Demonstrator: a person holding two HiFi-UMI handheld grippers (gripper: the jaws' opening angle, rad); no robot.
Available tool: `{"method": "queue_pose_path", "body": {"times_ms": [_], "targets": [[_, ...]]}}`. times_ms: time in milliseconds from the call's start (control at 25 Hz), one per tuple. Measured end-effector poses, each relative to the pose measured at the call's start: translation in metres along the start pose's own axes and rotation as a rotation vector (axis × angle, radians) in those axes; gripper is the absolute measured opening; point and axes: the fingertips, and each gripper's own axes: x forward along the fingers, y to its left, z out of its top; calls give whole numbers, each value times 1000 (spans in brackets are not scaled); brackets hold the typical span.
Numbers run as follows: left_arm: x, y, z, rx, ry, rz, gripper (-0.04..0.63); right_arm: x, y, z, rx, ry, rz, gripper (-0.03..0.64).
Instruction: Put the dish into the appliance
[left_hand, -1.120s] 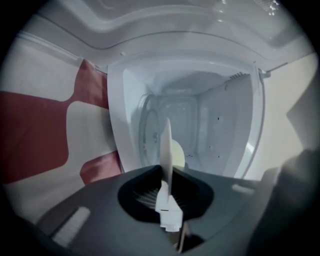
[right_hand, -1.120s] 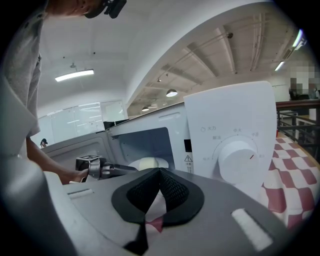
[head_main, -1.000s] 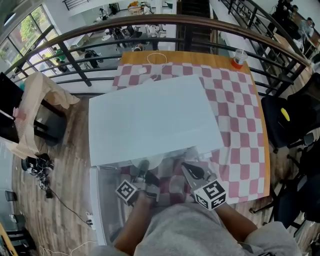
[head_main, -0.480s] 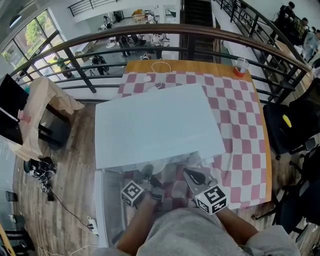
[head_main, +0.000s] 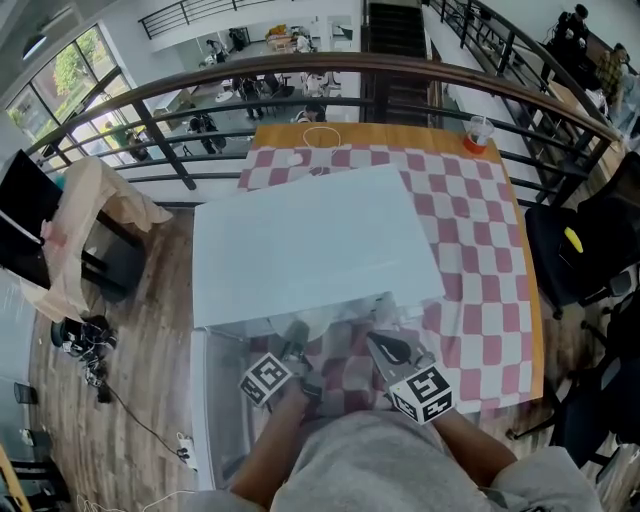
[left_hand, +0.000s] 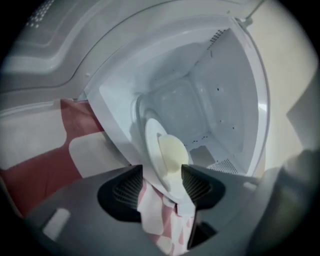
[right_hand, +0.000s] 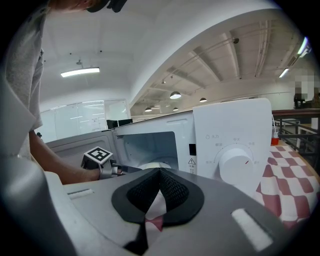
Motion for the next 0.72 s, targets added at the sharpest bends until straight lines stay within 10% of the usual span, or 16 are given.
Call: {"method": "queue_pose_path", "body": {"times_ms": [360, 600, 720], "targets": [[-3, -4, -7, 354, 87, 89, 461, 2, 7, 1, -28, -5, 14, -3], [-22, -15, 0, 837, -36, 266, 491, 0, 8, 1, -39, -5, 10, -3], [-19, -23, -7, 931, -43, 278, 491, -1, 7, 1, -47, -6, 7, -3]]}}
